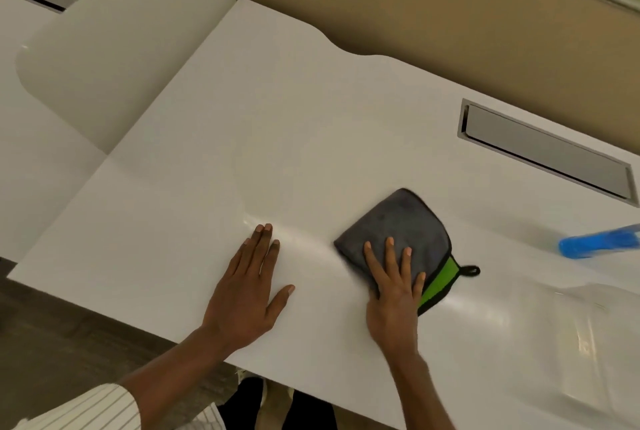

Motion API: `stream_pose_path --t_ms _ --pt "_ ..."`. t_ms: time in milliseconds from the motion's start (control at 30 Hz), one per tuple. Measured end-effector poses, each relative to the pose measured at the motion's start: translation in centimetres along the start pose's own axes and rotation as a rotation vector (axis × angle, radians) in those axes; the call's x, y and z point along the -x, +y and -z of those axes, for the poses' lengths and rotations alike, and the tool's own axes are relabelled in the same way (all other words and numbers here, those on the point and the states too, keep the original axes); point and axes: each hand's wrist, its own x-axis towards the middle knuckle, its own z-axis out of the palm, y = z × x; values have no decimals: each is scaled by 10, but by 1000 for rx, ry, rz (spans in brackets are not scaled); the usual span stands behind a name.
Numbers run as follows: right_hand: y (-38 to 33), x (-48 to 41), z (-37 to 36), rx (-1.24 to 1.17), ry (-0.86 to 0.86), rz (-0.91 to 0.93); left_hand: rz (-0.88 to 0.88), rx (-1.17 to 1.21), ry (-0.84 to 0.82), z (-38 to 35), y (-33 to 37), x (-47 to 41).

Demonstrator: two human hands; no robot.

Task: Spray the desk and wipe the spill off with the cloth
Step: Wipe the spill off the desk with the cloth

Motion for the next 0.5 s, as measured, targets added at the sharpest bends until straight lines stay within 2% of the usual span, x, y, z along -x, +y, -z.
stream_pose_path --t_ms 67,167,333,500 --pt "2 20 -4 -13 -9 5 31 -12 -11 -1 9 -2" --pt "11 1 2 -55 -11 -18 77 -24 -21 -2 31 -10" --pt "38 -90 21 -34 -20 -95 -122 -59 -100 -10 76 -18" --pt "43 -114 32 27 -55 -85 -138 -39 -96 -22 90 -11"
